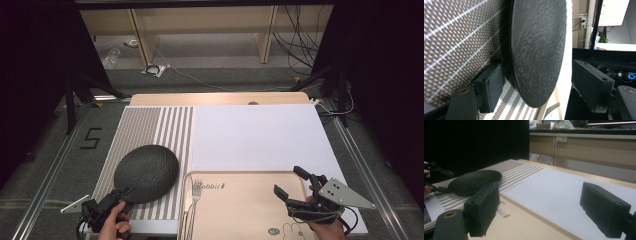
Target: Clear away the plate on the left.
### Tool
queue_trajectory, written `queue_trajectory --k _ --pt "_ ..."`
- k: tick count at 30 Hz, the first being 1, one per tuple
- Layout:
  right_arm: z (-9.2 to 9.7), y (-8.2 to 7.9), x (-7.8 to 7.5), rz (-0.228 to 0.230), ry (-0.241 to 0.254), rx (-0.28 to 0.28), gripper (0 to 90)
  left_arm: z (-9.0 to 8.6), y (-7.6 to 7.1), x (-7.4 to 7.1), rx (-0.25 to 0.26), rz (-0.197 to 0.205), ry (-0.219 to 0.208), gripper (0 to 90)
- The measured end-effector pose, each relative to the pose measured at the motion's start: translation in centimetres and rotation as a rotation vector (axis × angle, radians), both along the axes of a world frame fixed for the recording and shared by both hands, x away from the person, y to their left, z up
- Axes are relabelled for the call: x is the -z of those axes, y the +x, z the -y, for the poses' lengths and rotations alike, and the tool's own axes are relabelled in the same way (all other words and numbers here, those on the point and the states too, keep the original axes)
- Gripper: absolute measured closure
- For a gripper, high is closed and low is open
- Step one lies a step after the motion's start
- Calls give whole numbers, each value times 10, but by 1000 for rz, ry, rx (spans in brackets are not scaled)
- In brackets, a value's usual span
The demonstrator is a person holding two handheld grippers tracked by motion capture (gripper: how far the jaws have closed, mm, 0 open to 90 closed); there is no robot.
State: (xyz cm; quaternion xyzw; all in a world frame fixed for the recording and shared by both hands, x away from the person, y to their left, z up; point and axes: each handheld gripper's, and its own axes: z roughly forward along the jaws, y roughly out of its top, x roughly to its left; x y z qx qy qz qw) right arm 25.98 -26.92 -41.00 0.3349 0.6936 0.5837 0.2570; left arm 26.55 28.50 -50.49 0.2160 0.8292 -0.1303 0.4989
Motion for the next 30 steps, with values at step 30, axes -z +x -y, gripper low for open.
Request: queue_trajectory --k 30 --pt "0 0 1 -11 -2 3 174 14 7 15 -72 -9 -32 603"
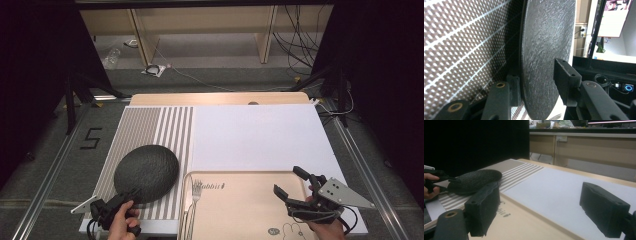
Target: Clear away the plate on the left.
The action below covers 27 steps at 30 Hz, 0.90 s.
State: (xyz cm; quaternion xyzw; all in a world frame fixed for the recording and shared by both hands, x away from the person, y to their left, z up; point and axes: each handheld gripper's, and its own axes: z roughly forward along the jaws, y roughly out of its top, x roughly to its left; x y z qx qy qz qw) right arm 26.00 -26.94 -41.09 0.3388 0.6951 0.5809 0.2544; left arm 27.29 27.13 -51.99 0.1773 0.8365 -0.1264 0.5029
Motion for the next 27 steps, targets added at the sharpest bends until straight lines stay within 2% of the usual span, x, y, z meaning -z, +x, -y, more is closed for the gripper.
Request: queue_trajectory --k 4,12,18,25,27 --pt "-1 0 0 6 3 -3 174 1 -1 1 -11 -11 3 639" --pt "0 0 0 6 3 -2 174 0 -4 5 -30 -24 -9 783" --pt "0 0 0 7 4 -2 174 0 -6 4 -48 22 -24 832" --pt "0 0 0 10 1 -4 174 0 -7 1 -46 48 -8 850" --pt "0 0 0 9 1 -3 174 -1 -7 1 -46 48 -16 851"
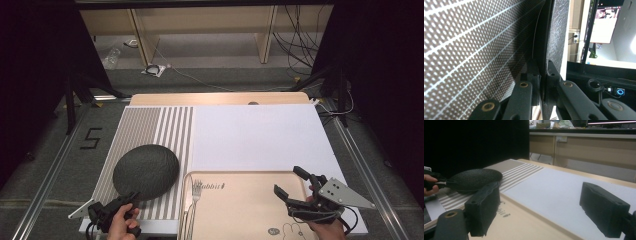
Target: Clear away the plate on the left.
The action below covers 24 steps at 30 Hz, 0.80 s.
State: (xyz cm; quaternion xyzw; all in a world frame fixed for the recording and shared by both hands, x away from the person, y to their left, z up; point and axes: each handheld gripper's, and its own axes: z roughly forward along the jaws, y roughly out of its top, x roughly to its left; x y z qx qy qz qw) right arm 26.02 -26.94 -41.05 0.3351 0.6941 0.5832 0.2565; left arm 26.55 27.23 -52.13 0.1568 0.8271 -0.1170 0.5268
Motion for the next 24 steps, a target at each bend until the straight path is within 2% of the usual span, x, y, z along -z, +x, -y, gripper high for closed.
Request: queue_trajectory --k 4,7,10,12,20,24 --pt "0 0 0 2 -1 -1 174 0 0 1 -5 0 -14 851" --pt "1 0 0 1 -1 0 175 -1 0 0 -3 1 -7 852" --pt "2 0 -1 -2 -2 3 174 0 1 1 3 10 -31 852" --pt "2 0 -1 2 2 3 174 0 1 -1 16 19 -22 852" --pt "2 0 -1 6 2 3 174 3 4 -11 59 105 -13 852" --pt "2 0 -1 5 1 3 175 5 5 -15 91 125 -15 852"
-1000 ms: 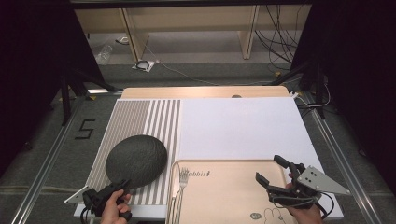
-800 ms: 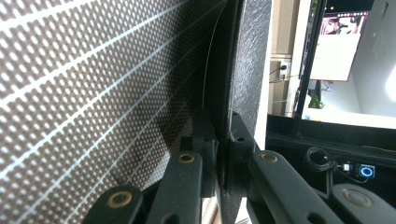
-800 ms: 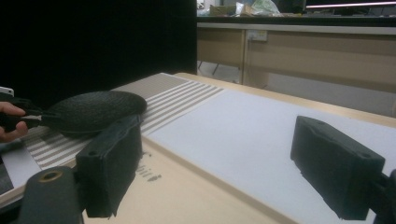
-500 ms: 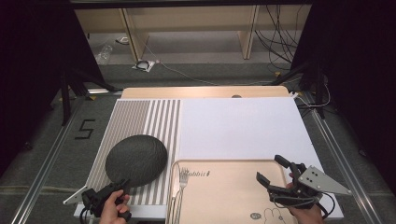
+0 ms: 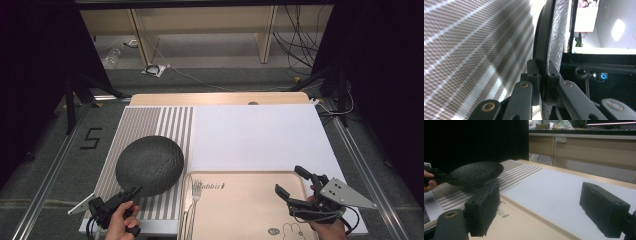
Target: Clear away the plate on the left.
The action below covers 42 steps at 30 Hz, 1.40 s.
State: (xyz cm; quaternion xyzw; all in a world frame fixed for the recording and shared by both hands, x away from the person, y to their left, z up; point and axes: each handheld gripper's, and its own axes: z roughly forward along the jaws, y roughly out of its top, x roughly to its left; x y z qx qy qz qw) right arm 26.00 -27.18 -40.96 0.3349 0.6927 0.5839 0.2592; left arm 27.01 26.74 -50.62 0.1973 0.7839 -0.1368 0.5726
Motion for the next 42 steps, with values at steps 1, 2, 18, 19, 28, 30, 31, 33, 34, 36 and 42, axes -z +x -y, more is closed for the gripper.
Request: queue_trajectory --k 1,2,18,19,28,30,31,33,34,36,42 --pt "0 0 0 0 0 0 175 1 0 0 9 9 5 852" --pt "0 0 0 1 0 0 174 2 0 -1 16 12 5 852" --pt "0 0 0 2 0 0 174 20 3 -11 149 65 5 852" --pt "0 0 0 2 0 0 175 21 3 -11 158 67 9 851" --pt "0 0 0 2 -1 0 174 36 3 -14 236 82 15 852" --pt "0 0 0 2 -1 0 174 40 3 -15 259 84 16 851" --pt "1 0 0 1 -1 1 174 42 2 -15 267 88 16 851" --pt "0 0 0 4 -1 1 174 46 2 -15 287 87 18 851" --pt "0 0 0 4 -1 1 174 48 2 -15 293 89 18 851" --pt "0 -1 -1 2 -2 2 174 51 1 -15 316 87 20 851" --pt "1 -1 -1 3 -1 3 174 60 1 -15 357 92 26 852"
